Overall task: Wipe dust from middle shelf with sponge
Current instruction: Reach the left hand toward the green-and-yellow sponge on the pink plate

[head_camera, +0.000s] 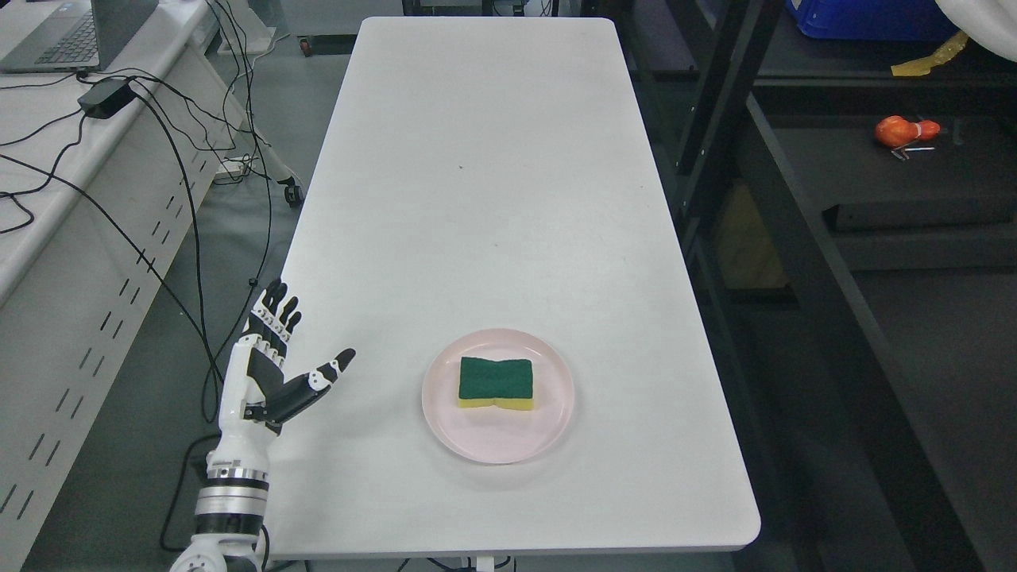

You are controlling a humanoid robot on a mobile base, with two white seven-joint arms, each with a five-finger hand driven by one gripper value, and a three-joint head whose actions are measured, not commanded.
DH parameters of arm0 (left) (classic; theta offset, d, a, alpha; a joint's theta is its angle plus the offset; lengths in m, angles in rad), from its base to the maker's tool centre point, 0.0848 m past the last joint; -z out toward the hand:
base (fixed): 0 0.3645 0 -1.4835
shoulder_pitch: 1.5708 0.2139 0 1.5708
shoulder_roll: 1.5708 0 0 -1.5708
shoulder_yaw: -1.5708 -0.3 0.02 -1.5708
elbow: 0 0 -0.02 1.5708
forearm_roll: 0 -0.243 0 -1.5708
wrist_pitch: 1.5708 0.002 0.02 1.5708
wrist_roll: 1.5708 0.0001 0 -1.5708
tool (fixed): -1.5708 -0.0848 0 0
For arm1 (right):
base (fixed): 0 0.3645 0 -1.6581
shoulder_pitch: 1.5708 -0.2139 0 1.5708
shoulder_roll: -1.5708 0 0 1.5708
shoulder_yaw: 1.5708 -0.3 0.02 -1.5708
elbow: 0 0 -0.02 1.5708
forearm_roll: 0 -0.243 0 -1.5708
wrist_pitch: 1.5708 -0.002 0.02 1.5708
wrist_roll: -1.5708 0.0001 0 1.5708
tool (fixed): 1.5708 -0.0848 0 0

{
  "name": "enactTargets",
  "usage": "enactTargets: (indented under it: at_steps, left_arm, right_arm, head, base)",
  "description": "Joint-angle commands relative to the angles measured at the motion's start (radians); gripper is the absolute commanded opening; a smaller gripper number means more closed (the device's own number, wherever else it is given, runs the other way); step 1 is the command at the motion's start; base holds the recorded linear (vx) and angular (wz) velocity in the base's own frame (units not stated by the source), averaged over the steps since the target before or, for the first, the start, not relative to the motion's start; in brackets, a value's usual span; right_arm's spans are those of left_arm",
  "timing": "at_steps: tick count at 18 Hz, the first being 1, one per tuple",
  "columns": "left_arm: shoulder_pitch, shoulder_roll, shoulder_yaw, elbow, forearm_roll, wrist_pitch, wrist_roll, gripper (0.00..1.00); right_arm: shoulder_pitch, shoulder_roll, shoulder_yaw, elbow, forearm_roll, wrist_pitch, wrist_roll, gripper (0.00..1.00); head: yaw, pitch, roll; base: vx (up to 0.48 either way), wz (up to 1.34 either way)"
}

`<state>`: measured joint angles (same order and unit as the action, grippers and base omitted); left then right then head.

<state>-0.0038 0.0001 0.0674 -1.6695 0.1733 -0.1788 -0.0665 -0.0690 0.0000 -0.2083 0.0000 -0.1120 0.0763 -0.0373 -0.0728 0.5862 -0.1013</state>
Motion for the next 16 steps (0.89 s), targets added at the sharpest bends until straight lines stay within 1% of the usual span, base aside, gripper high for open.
enactTargets:
  at_steps: [1, 4, 6, 7, 8, 11, 14, 16]
  left_arm:
    - [-0.024, 0.017, 0.002, 0.001, 0.0, 0.002, -0.006, 0.99]
    - [-0.034, 0.017, 0.005, 0.01, -0.002, 0.001, -0.009, 0.99]
    - [-0.076, 0.024, 0.006, 0.033, -0.008, -0.013, -0.021, 0.99]
    - [-0.109, 0.072, 0.0, 0.063, -0.027, -0.04, -0.035, 0.99]
    - [-0.14, 0.119, -0.006, 0.101, -0.078, -0.082, -0.047, 0.99]
    - [-0.226, 0.202, -0.075, 0.191, -0.311, -0.221, -0.12, 0.99]
    - [-0.284, 0.242, -0.167, 0.191, -0.599, -0.339, -0.185, 0.98]
    - [-0.339, 0.265, -0.204, 0.189, -0.762, -0.392, -0.208, 0.98]
  right_arm:
    - [0.0, -0.017, 0.0, -0.017, 0.0, 0.0, 0.0, 1.0]
    - [0.0, -0.017, 0.0, -0.017, 0.0, 0.0, 0.0, 1.0]
    - [0.0, -0.017, 0.0, -0.017, 0.0, 0.0, 0.0, 1.0]
    - [0.0, -0.017, 0.0, -0.017, 0.0, 0.0, 0.0, 1.0]
    - [0.0, -0.017, 0.0, -0.017, 0.0, 0.0, 0.0, 1.0]
    - [0.0, -0.017, 0.0, -0.017, 0.0, 0.0, 0.0, 1.0]
    - [0.0, -0.017, 0.0, -0.017, 0.0, 0.0, 0.0, 1.0]
    - [0.0, -0.017, 0.001, -0.017, 0.0, 0.0, 0.0, 1.0]
  head:
    - [0.0, 0.0, 0.0]
    - [0.0, 0.0, 0.0]
    - [0.0, 0.0, 0.0]
    - [0.0, 0.0, 0.0]
    - [0.0, 0.0, 0.0]
    - [0.0, 0.0, 0.0]
    - [0.0, 0.0, 0.0]
    - [0.0, 0.0, 0.0]
  base:
    - [0.0, 0.0]
    - [0.0, 0.0]
    - [0.0, 0.0]
    - [0.0, 0.0]
    - [0.0, 0.0]
    - [0.0, 0.0]
    - [0.0, 0.0]
    - [0.0, 0.0]
